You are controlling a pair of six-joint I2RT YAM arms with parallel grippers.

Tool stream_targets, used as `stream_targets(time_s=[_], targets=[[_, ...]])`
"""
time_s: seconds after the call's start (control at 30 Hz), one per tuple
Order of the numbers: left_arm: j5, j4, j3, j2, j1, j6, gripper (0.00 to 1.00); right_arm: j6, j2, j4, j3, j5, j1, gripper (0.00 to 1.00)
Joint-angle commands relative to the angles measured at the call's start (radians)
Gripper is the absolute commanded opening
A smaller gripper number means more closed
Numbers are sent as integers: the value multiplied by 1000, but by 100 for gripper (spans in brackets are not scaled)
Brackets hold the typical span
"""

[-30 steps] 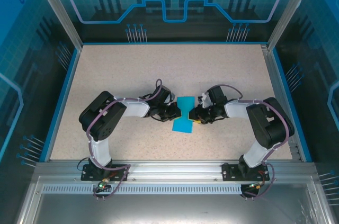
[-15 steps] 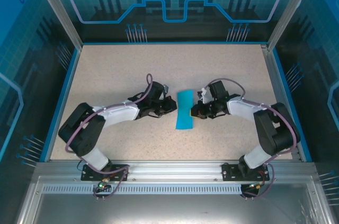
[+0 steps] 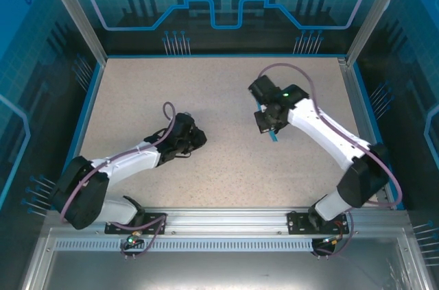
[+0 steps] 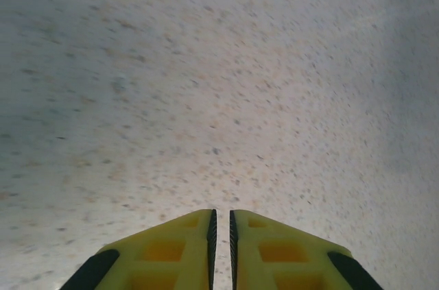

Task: Fold a paper plane with a square sheet of paper (pick it up from the middle)
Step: Turn over the paper at the center of the table.

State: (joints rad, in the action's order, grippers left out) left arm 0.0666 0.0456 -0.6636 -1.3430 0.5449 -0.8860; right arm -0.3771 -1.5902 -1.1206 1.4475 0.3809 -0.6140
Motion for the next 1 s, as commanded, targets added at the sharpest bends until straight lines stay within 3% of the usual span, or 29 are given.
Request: stream_targets(time_s=[0.0, 0.2, 0.3, 0.43, 0.57, 0.67, 0.77, 0.9, 0.97], targets=[[91, 70, 20, 67, -25, -10, 17, -55, -150, -136, 58, 130, -64, 6], [114, 107, 68, 159, -50, -17, 21, -117, -391, -64, 167, -119, -154, 11], [117, 142, 71, 198, -56, -3, 23, -122, -448, 14, 213, -304, -177, 25], [97, 170, 63, 234, -64, 22, 29, -122, -374, 196, 141, -540, -152, 43], [21, 130, 55, 209, -66, 48, 34, -120, -210, 367, -42, -648, -82, 52], [-84, 85, 22, 138, -66, 67, 35, -144, -119, 534, -226, -758, 9, 40], [-191, 25, -13, 50, -64, 69, 35, -151, -126, 679, -348, -919, 103, 31], [-261, -30, -43, -29, -62, 47, 35, -150, -175, 723, -388, -975, 133, 19], [-264, -37, -55, -52, -62, 38, 35, -167, -172, 749, -410, -954, 133, 19]])
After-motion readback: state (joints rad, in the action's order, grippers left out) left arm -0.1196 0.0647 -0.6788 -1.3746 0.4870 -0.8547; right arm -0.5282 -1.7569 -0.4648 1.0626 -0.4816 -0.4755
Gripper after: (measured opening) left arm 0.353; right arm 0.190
